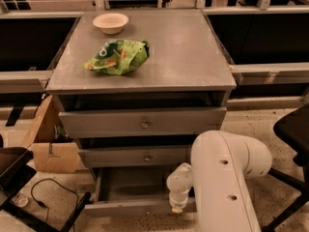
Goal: Open bottom drawer
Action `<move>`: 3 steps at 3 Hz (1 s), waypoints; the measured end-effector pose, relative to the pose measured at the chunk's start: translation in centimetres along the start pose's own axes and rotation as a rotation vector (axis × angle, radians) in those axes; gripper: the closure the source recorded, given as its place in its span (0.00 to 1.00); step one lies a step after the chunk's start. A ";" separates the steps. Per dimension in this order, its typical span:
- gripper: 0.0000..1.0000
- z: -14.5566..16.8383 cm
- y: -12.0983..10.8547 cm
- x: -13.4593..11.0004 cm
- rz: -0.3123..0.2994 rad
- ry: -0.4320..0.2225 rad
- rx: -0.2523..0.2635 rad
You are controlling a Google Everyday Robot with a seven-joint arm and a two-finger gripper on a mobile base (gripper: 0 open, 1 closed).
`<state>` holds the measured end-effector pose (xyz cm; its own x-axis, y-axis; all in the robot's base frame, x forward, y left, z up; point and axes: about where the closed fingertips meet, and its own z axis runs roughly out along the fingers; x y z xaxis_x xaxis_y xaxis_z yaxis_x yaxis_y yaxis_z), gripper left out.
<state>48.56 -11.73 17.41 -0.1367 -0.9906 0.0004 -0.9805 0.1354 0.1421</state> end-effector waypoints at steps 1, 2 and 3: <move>0.96 -0.1 -0.3 -0.1 0.000 0.000 0.000; 1.00 -0.1 0.9 0.5 0.013 0.005 -0.014; 1.00 -0.1 0.8 0.4 0.013 0.005 -0.015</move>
Offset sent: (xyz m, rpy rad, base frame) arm -0.3899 -0.1107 0.0799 -0.1189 0.4192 -0.3300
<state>47.71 -12.06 17.65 -0.1485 -0.9889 0.0068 -0.9766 0.1477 0.1565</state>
